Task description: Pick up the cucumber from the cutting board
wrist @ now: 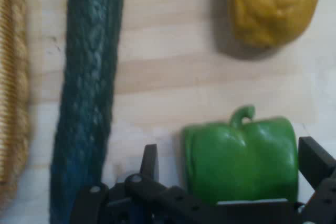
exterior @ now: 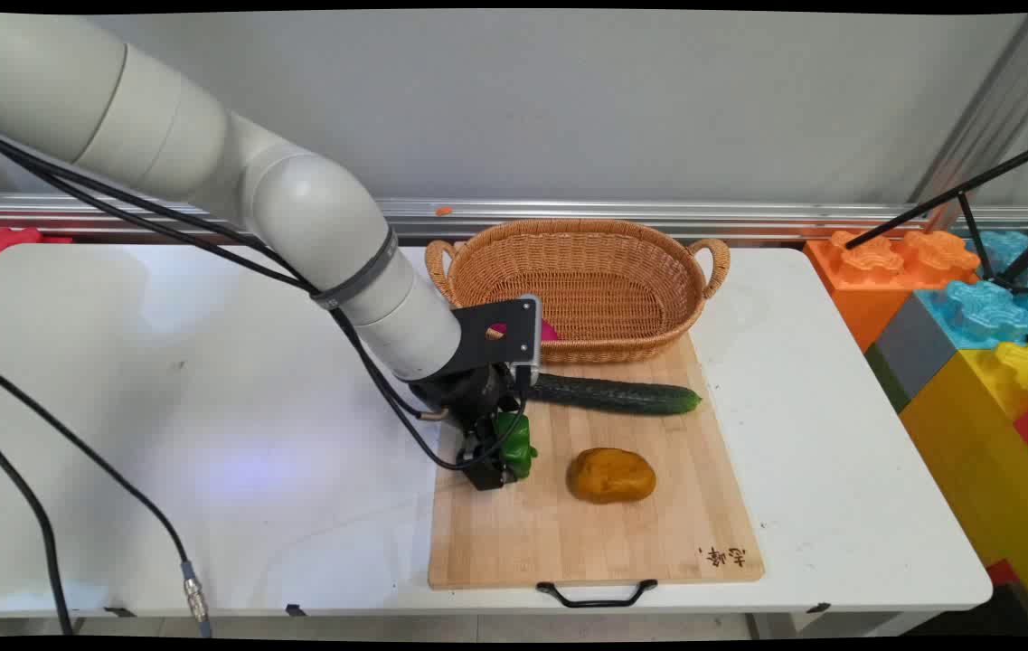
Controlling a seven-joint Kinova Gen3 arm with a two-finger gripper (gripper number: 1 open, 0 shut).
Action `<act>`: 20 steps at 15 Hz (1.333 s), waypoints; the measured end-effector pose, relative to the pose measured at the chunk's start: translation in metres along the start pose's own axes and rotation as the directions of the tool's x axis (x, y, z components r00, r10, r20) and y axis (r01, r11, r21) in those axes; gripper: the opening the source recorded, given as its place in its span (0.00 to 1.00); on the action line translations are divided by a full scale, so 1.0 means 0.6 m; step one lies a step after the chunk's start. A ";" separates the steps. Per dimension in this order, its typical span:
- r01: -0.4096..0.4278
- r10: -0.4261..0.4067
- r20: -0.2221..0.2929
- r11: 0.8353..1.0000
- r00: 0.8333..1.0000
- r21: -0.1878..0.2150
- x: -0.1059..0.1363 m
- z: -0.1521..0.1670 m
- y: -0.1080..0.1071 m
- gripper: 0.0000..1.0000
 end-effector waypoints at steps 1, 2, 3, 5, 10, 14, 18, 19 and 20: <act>0.006 -0.006 -0.004 1.000 1.000 0.001 0.006 -0.003 -0.003 1.00; 0.012 -0.012 -0.010 1.000 1.000 0.002 0.014 -0.008 -0.006 1.00; 0.019 -0.019 -0.018 1.000 1.000 0.000 0.024 -0.015 -0.009 1.00; 0.027 -0.027 -0.039 1.000 0.999 0.006 0.051 -0.032 -0.022 1.00; 0.039 -0.037 -0.060 0.999 0.998 0.033 0.097 -0.051 -0.067 1.00; 0.039 -0.037 -0.063 0.999 0.997 0.028 0.113 -0.022 -0.081 1.00; 0.015 -0.014 -0.068 1.000 0.998 0.017 0.125 0.016 -0.080 1.00; 0.007 -0.006 -0.068 1.000 0.998 0.016 0.128 0.022 -0.078 1.00; -0.008 0.009 -0.070 1.000 0.997 0.018 0.132 0.031 -0.076 1.00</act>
